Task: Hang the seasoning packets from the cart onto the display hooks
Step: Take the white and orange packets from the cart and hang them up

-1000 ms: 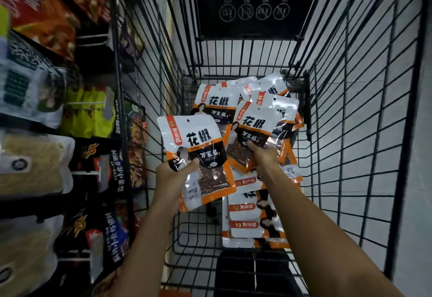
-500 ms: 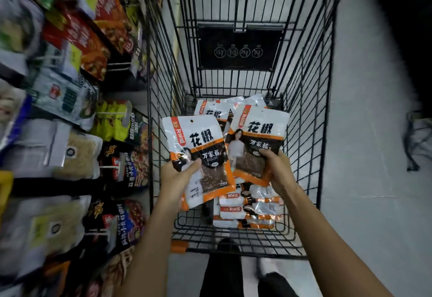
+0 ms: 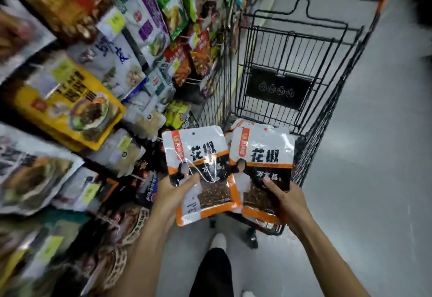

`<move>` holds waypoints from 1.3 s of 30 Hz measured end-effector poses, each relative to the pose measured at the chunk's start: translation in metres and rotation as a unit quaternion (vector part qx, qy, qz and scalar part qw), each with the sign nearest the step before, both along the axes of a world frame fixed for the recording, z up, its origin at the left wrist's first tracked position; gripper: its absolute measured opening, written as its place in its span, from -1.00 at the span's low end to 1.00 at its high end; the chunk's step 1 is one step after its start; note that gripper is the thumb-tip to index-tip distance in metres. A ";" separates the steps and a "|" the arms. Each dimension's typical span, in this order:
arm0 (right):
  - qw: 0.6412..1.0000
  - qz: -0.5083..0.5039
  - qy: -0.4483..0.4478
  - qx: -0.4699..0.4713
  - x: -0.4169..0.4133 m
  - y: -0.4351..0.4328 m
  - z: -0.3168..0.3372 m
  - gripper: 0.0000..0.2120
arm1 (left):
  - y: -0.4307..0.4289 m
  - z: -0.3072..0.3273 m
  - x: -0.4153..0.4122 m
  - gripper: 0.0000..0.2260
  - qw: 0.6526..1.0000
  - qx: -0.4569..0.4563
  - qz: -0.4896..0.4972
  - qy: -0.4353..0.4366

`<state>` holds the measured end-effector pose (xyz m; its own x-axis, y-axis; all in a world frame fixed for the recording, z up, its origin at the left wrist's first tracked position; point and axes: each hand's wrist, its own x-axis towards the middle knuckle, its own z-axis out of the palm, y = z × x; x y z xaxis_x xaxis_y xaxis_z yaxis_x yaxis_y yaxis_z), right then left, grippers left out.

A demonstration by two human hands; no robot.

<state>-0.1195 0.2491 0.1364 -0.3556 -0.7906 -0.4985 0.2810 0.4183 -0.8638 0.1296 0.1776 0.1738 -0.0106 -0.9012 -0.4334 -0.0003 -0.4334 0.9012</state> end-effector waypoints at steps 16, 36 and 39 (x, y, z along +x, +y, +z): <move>0.939 0.315 0.019 -0.134 0.120 0.069 0.091 -0.79 | 0.243 0.109 0.149 -0.53 0.974 -0.080 0.213 0.007; 0.805 0.541 -0.058 -0.237 0.411 0.287 0.186 -0.68 | 0.597 0.197 0.359 -0.61 0.898 -0.178 0.392 -0.088; 0.792 0.560 -0.065 -0.237 0.440 0.309 0.198 -0.61 | 0.628 0.205 0.382 -0.61 0.892 -0.186 0.402 -0.093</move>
<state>0.3206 0.5576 0.3340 0.7295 -0.6835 -0.0272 0.0622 0.1059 -0.9924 0.5113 0.8057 0.3785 0.7446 -0.6669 -0.0296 0.0105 -0.0326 0.9994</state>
